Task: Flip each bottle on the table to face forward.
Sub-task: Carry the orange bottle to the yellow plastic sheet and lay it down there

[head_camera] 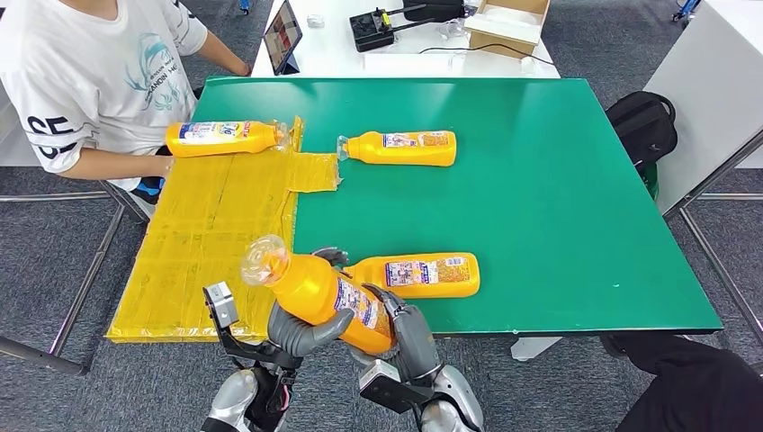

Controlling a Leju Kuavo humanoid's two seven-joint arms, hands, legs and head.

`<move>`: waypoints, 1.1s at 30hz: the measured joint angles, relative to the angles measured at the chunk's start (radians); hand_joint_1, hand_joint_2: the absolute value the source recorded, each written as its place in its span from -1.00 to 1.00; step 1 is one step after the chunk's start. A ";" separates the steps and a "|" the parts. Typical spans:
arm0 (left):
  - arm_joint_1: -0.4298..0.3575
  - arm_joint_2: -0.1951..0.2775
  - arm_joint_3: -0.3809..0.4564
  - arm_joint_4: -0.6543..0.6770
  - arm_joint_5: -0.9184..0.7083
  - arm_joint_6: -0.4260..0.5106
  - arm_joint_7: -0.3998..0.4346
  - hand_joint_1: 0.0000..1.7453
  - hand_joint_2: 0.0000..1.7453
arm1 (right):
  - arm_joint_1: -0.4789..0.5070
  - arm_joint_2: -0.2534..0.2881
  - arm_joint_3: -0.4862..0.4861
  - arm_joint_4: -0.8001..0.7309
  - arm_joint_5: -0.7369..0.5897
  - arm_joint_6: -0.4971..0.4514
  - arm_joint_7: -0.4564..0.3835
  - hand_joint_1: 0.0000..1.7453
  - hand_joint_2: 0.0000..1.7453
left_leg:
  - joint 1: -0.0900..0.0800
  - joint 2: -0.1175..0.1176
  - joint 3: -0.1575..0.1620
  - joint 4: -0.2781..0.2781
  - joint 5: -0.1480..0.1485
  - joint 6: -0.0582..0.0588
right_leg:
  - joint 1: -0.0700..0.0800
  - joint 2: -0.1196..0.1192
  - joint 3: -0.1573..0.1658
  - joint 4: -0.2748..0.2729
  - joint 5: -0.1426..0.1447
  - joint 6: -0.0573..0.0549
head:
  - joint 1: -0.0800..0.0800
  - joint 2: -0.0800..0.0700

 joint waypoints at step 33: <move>-0.178 0.008 0.158 0.019 -0.176 0.433 0.002 1.00 1.00 | 0.007 0.001 0.021 -0.261 -0.114 0.057 0.019 -1.00 -1.00 | 0.000 0.000 0.000 0.000 0.001 0.000 | 0.000 0.000 0.001 0.000 0.001 -0.001 | 0.000 0.000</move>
